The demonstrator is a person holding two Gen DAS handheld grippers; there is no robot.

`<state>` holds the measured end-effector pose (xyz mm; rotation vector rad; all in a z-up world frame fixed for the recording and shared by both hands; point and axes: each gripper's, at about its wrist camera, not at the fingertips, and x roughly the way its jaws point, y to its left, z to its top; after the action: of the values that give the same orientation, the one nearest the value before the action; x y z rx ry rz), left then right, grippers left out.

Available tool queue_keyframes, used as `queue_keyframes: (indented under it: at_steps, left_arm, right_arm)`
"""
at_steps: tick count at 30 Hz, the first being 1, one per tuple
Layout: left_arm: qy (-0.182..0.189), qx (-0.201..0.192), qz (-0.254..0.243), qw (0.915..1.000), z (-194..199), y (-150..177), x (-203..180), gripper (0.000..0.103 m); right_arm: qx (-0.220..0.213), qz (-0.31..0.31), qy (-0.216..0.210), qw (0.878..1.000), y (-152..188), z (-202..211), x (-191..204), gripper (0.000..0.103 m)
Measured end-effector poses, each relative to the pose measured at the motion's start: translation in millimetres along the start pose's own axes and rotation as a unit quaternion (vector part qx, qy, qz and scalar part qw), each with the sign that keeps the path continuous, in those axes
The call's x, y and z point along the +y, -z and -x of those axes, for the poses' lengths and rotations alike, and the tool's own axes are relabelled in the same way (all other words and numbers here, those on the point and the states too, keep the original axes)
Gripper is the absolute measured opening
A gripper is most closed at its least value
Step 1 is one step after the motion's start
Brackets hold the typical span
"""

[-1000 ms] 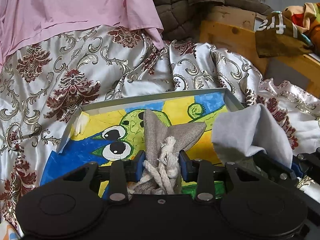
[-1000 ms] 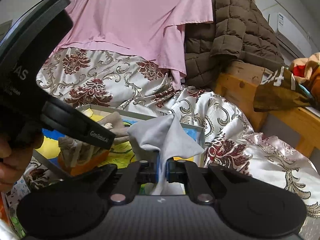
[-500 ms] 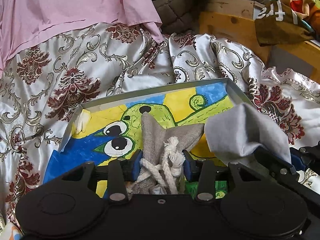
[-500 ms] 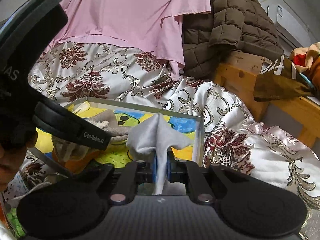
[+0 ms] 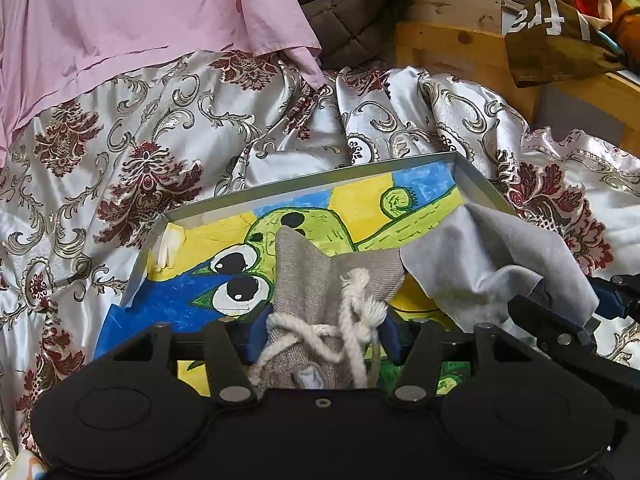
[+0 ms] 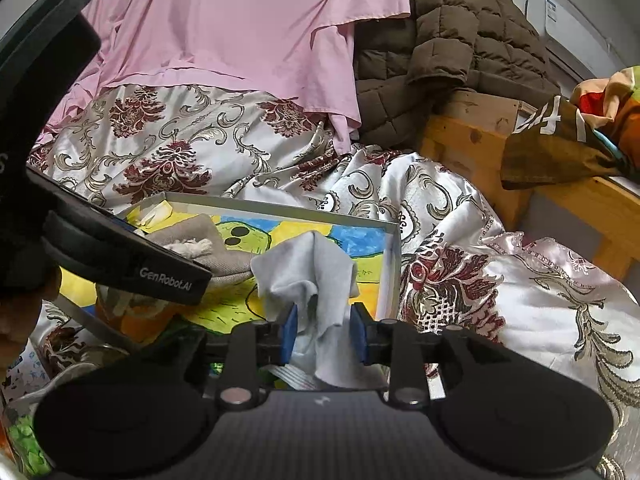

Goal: Organize soft objects
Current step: 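Carry the beige pouch and grey cloth over the cartoon tray and lower them, then open both grippers to release the pouch and cloth into the tray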

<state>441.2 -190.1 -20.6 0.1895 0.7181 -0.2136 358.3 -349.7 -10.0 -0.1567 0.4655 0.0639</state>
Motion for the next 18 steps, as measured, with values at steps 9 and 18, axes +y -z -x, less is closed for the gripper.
queue_keyframes:
  at_steps: [9, 18]
  left_arm:
    - [-0.002, -0.007, -0.007, 0.9999, 7, 1, 0, 0.074]
    - [-0.012, -0.019, -0.012, 0.9997, 22, 0, 9, 0.087]
  right_arm:
    - [-0.005, -0.006, 0.001, 1.000, 0, 3, -3, 0.055]
    - [-0.016, -0.019, 0.005, 1.000, -1, 12, -9, 0.081]
